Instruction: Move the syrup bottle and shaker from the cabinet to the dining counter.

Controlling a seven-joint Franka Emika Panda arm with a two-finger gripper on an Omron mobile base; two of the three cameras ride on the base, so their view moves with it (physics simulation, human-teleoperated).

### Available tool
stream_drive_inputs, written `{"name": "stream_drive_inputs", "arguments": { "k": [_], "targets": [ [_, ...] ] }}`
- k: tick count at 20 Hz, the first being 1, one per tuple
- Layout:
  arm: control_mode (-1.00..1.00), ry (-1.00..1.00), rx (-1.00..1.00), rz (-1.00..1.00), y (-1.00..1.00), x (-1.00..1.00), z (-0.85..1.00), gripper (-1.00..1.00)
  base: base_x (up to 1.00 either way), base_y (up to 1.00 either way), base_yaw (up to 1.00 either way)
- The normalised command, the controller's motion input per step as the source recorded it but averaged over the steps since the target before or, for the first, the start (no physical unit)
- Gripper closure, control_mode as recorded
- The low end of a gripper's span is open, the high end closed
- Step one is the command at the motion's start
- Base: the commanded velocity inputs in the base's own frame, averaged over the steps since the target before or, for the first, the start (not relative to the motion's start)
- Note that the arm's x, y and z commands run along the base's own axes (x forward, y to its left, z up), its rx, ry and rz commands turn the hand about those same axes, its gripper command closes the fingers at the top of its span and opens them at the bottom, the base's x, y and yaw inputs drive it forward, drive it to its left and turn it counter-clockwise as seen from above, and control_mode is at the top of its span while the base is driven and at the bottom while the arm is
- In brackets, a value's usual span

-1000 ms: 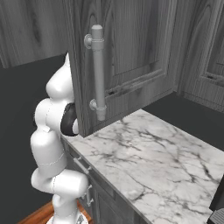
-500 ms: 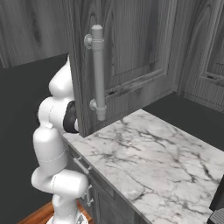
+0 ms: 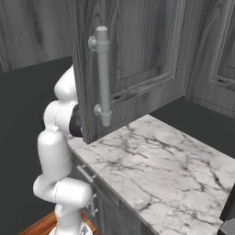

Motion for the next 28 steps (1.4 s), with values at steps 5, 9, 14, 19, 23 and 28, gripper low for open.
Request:
{"name": "stream_drive_inputs", "arguments": {
  "k": [5,9,14,19,23,28],
  "targets": [
    [-1.00,0.00,0.00,0.02,0.00,0.18,-0.02,-1.00,0.00,0.00,0.00],
    [-1.00,0.00,0.00,0.03,0.00,0.12,-0.06,-1.00,0.00,0.00,0.00],
    [-1.00,0.00,0.00,0.04,0.00,0.06,-0.01,-1.00,0.00,0.00,0.00],
    [-1.00,0.00,0.01,0.05,0.01,0.05,-0.14,-1.00,0.00,0.00,0.00],
    [-1.00,0.00,0.01,0.06,0.23,0.00,-0.54,1.00,0.00,0.00,0.00],
    [-1.00,-0.07,0.06,0.02,0.31,0.00,-0.59,1.00,0.00,0.00,0.00]
  ]
}}
